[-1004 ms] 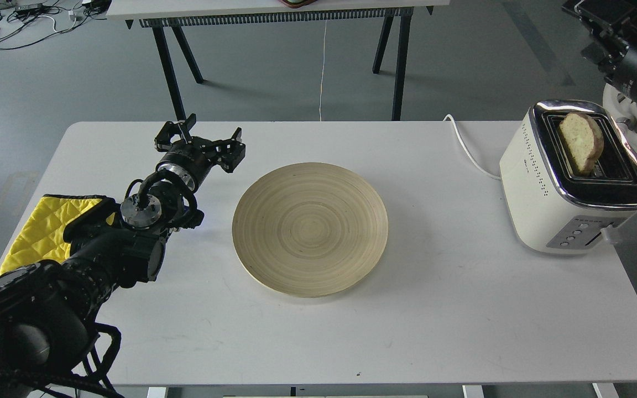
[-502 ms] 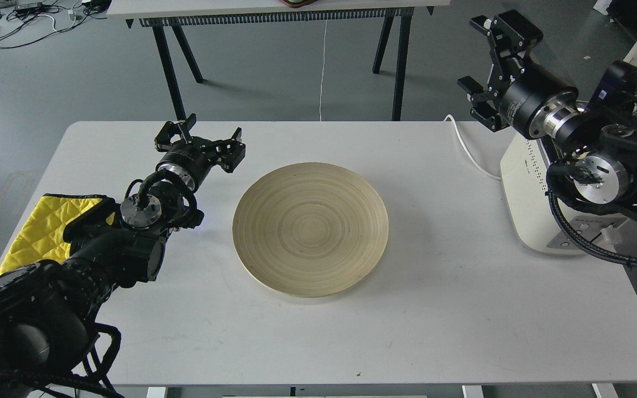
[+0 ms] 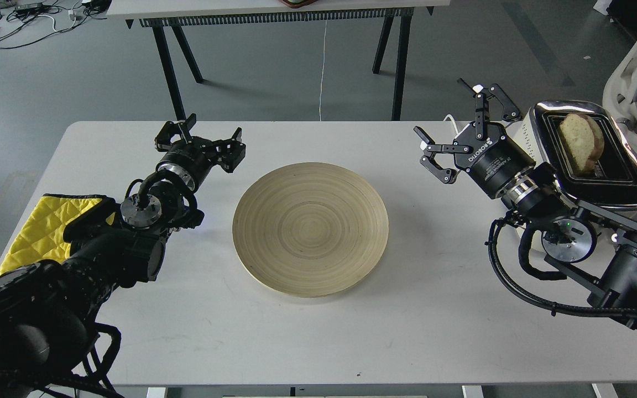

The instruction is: Put bread in toaster with right arm

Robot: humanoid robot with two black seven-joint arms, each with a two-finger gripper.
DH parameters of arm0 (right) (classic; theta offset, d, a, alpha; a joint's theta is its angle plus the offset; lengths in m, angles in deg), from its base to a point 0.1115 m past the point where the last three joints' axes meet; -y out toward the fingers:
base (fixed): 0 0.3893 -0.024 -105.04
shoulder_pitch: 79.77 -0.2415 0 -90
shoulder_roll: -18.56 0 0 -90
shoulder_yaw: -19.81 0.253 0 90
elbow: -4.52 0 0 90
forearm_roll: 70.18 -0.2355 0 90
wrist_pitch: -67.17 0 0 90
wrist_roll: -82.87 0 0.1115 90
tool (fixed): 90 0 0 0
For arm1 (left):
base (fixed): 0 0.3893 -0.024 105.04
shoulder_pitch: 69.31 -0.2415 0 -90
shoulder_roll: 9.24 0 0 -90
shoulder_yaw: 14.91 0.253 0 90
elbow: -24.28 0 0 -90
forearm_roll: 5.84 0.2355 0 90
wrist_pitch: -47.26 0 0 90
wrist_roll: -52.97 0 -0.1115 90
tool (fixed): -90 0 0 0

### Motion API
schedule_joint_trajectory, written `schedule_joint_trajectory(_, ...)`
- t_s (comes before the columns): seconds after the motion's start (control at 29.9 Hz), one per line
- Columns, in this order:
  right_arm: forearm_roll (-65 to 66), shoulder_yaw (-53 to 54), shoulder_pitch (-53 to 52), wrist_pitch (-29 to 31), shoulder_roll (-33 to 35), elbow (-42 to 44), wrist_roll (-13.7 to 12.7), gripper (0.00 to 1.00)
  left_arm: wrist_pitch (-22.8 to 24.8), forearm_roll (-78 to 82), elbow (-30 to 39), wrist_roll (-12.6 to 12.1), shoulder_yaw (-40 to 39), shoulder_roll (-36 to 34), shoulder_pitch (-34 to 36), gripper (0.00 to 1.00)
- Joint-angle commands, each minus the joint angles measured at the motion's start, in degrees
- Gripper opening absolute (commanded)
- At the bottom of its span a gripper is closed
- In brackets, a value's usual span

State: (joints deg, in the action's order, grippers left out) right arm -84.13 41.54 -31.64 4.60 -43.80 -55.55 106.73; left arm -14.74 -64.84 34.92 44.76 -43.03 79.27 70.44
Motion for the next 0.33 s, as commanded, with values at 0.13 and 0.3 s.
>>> schedule_joint_trajectory(0.13, 0.0, -0.5, 2.3, 0.6, -1.8, 1.7, 0.2, 0.99, 0.0, -0.1, 0.0, 0.0, 0.0, 0.0, 0.0, 1.0)
schedule_joint_trajectory(0.3, 0.0, -0.5, 2.7, 0.6, -1.8, 1.7, 2.3, 0.99, 0.0, 0.0, 0.0, 0.0, 0.0, 0.0, 0.0, 1.0)
